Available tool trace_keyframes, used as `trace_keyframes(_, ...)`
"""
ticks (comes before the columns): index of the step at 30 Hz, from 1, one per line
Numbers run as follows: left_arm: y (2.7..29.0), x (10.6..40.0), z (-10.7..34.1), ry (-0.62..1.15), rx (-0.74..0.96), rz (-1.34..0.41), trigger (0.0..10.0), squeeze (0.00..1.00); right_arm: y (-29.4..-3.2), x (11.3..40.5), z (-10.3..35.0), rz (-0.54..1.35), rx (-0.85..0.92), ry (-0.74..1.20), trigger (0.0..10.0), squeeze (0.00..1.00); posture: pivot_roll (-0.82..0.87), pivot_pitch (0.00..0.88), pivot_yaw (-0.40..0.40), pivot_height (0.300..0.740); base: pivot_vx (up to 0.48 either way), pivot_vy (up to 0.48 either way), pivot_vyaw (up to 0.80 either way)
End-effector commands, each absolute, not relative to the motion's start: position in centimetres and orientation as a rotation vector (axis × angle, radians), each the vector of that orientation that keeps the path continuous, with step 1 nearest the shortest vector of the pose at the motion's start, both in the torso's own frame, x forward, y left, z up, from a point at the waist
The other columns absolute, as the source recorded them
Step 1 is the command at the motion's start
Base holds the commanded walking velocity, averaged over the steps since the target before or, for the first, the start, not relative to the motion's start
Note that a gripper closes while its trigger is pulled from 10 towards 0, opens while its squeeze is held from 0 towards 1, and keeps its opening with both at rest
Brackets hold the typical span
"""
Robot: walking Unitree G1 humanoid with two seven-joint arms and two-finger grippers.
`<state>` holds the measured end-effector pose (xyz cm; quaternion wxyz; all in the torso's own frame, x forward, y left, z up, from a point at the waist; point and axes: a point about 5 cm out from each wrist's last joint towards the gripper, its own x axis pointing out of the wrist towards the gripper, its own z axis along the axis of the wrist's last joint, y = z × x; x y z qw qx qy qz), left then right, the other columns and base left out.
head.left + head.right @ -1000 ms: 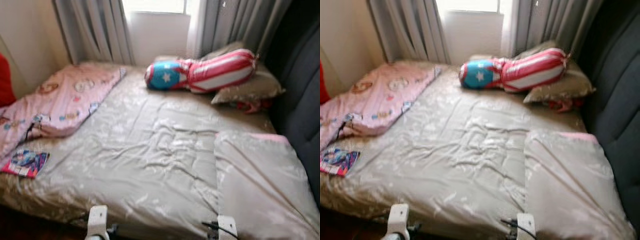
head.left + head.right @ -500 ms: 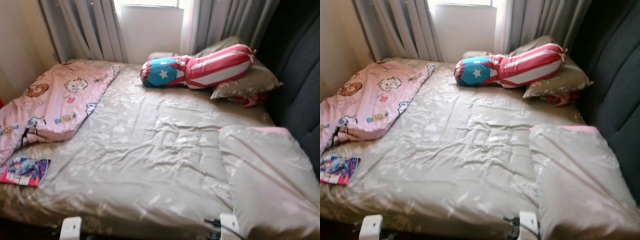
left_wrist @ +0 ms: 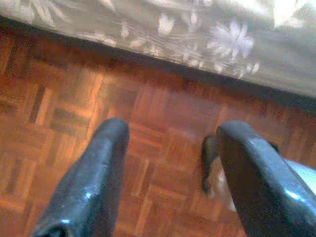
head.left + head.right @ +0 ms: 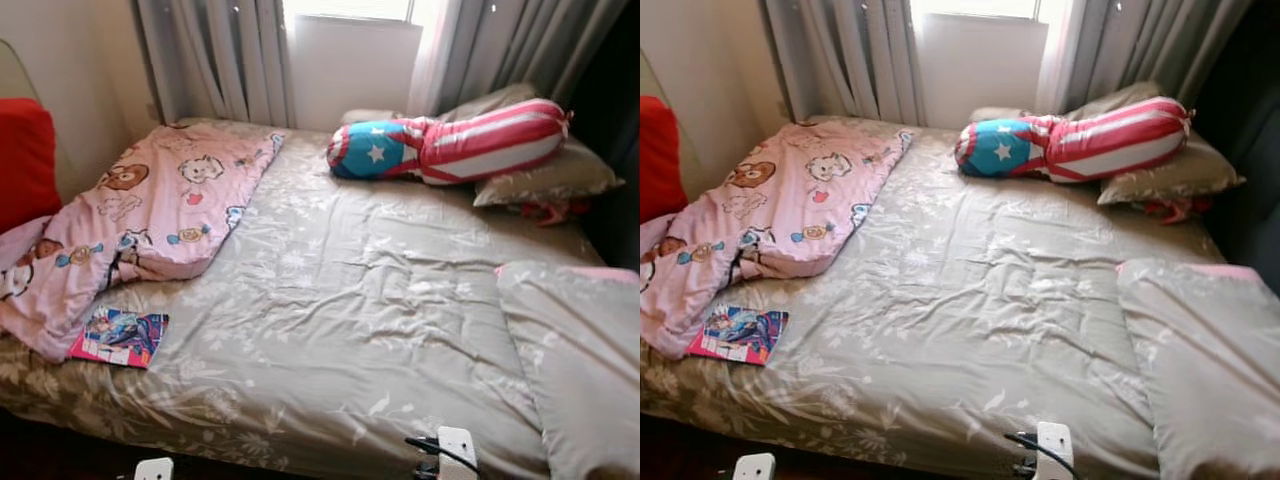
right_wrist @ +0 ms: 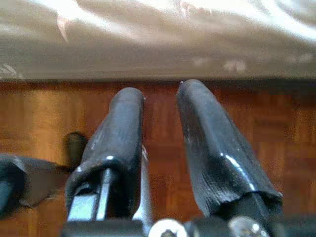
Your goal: Clean up the room
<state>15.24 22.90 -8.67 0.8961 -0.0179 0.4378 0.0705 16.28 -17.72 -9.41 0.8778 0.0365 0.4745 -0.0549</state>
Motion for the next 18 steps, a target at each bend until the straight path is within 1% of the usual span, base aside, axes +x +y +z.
trace_keyframes(1,23.7,14.8,-8.7,0.926,-0.024,0.161,10.0,0.00,-17.0,16.9,-9.2,-0.099,0.085,0.969,10.0,0.00,0.08,0.000,-0.021,0.740,0.000,0.480,0.00)
trace_keyframes(5,23.7,14.8,-8.7,0.929,-0.025,0.164,10.0,0.00,-17.0,16.9,-9.2,-0.095,0.084,0.971,10.0,0.00,0.09,0.000,-0.022,0.740,0.000,0.480,0.00)
trace_keyframes(6,24.5,14.8,-8.5,0.930,-0.024,0.175,10.0,0.00,-16.8,16.9,-9.2,-0.088,0.084,0.971,10.0,0.00,0.09,0.000,-0.017,0.740,0.000,0.480,0.00)
trace_keyframes(7,24.5,14.8,-8.5,0.930,-0.024,0.175,10.0,0.00,-16.8,16.9,-9.2,-0.088,0.084,0.971,10.0,0.00,0.09,0.000,-0.017,0.740,0.000,0.480,0.00)
trace_keyframes(9,25.3,14.8,-8.3,0.933,-0.022,0.189,10.0,0.00,-16.6,17.0,-9.2,-0.078,0.084,0.972,10.0,0.00,0.09,0.000,-0.017,0.740,0.000,0.480,0.00)
trace_keyframes(18,24.8,15.0,-8.4,0.940,-0.024,0.194,10.0,0.00,-16.4,16.9,-9.3,-0.076,0.089,0.975,10.0,0.00,0.09,0.000,-0.019,0.740,0.000,0.480,0.00)
